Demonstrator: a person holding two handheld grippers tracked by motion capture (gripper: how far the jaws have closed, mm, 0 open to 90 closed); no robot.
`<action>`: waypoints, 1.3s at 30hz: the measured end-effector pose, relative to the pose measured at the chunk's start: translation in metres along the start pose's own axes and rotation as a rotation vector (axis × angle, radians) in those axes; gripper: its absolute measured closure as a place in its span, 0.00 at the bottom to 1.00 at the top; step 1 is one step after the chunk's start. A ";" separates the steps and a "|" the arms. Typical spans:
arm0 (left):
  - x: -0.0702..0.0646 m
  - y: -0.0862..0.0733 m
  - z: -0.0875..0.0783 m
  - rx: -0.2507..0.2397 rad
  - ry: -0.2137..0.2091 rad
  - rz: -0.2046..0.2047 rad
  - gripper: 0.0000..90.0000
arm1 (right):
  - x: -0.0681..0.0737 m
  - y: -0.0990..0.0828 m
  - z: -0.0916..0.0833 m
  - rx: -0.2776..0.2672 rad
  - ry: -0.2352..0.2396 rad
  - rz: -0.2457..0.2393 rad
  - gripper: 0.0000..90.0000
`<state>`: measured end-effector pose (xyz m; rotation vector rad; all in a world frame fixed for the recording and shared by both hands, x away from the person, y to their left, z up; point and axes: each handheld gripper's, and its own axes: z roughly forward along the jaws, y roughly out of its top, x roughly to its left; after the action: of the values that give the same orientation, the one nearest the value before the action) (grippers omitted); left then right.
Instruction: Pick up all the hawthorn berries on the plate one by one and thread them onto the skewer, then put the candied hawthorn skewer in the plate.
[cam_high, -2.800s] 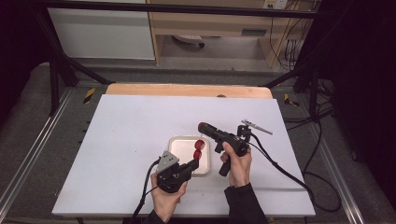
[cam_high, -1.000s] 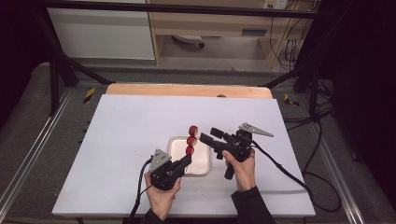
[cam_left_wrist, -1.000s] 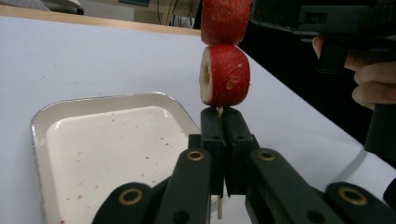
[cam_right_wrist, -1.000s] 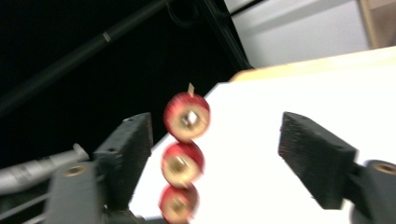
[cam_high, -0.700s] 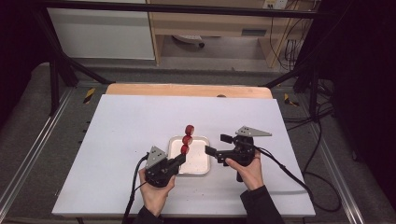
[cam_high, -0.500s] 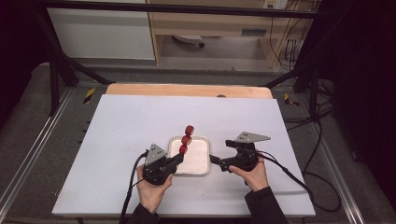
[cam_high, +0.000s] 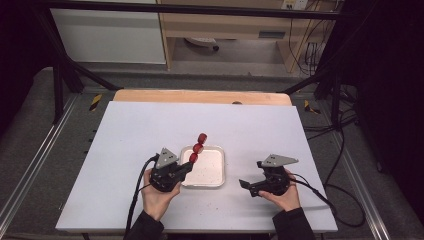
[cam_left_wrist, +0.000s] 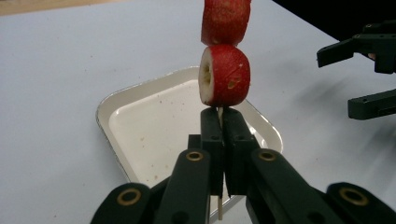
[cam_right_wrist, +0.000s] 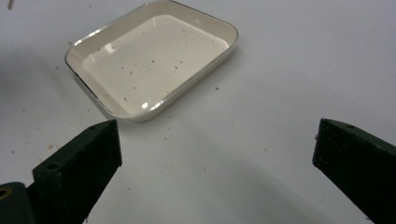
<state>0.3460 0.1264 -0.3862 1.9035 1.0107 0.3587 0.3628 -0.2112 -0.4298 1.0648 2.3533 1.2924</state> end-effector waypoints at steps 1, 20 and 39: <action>0.001 0.001 0.000 0.006 0.001 0.002 0.98 | -0.002 -0.002 -0.001 0.006 -0.007 -0.007 0.02; 0.016 0.013 0.033 0.199 0.046 0.017 0.98 | -0.014 -0.028 -0.014 0.050 -0.056 -0.003 0.02; 0.008 0.001 0.067 0.391 0.125 0.042 0.98 | -0.017 -0.035 -0.016 0.063 -0.055 0.012 0.02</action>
<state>0.3918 0.0928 -0.4219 2.2772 1.1927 0.3246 0.3496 -0.2450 -0.4505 1.1205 2.3647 1.1843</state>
